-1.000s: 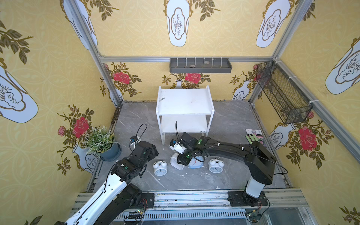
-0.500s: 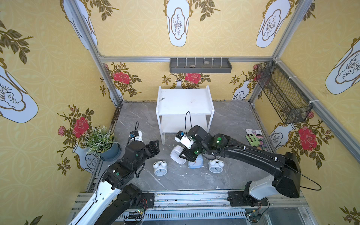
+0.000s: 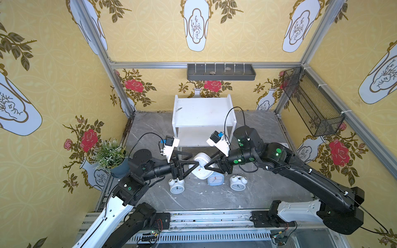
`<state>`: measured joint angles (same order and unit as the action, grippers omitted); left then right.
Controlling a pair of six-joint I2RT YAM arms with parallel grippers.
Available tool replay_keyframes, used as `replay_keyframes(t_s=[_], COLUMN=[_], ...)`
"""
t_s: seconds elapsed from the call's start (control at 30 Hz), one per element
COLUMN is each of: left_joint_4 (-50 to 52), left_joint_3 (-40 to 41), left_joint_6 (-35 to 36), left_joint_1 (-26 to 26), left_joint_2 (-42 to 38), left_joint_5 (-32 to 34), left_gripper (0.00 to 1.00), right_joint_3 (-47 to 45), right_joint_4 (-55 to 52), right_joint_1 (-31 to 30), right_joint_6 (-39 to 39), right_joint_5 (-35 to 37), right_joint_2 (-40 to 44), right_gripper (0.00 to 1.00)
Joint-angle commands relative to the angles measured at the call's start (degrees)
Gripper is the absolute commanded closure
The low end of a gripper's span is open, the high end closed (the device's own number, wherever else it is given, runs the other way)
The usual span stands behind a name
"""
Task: Place the alarm clocks on the shelf by style
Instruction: Pick up the alarm from the center of the board.
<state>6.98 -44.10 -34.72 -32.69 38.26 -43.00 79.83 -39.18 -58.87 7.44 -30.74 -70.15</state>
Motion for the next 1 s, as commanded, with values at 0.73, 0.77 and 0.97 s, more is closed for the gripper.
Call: replay_keyframes(t_s=[0.73, 0.77, 0.97], left_joint_4=[-22.6, -22.9, -26.6], left_joint_3=[2.0, 2.0, 3.6], left_joint_6=[-11.0, -11.2, -12.5], left_joint_1=[0.1, 0.1, 0.1], left_joint_2=[3.8, 4.1, 4.7], left_joint_5=[-17.8, -18.0, -17.9], left_gripper=[0.71, 0.74, 0.89], right_joint_3=[1.6, 1.3, 0.1], right_joint_4=[1.4, 1.7, 3.2], right_joint_1=[0.0, 0.0, 0.0], right_joint_6=[0.4, 0.4, 1.0], right_joint_5=[-3.1, -2.9, -1.4], right_joint_2=[0.9, 1.0, 1.5], right_gripper=[0.67, 0.67, 0.67])
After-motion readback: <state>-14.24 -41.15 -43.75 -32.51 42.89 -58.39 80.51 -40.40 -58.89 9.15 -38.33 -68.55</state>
